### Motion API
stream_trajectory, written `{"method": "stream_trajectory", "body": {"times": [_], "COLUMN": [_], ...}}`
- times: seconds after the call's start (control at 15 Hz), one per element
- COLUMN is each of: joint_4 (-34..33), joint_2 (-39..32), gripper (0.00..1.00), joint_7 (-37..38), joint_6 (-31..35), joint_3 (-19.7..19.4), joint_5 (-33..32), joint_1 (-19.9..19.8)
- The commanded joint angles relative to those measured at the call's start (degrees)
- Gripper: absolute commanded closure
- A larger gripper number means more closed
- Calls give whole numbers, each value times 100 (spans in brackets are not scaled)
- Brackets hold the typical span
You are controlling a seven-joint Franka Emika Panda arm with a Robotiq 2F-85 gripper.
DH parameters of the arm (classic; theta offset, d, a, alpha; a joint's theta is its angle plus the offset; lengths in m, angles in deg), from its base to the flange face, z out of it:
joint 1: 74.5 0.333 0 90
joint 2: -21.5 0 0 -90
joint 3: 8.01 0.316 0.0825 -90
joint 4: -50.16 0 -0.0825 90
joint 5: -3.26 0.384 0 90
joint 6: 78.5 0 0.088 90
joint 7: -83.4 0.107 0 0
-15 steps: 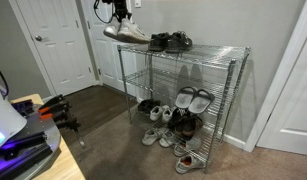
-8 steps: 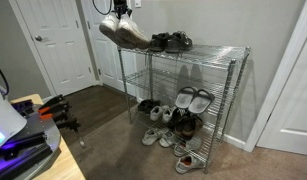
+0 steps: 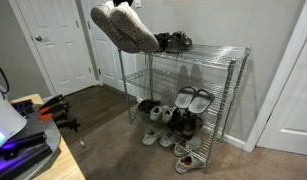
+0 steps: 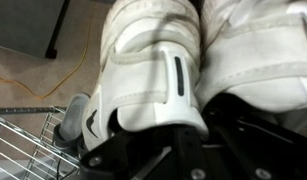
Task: Pick up the pair of white nike sneakers from the top shelf of the shoe rack and put them on the second from the top shelf of the shoe rack
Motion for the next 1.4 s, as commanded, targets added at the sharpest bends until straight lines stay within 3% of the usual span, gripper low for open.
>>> {"method": "stream_trajectory", "body": {"times": [0.0,0.47,1.07,1.33], "joint_4": [265,464,621,506], "joint_2": [125,-338,-946,-1173], "gripper": [94,94,94,90], "joint_7": [73,169,-39,22], "joint_6": [-402,154,2149,2218], "joint_3": [23,-86,-141,-177], "joint_5": [-222,41,788,779], "joint_1": [-132,-566,-988,-979]}}
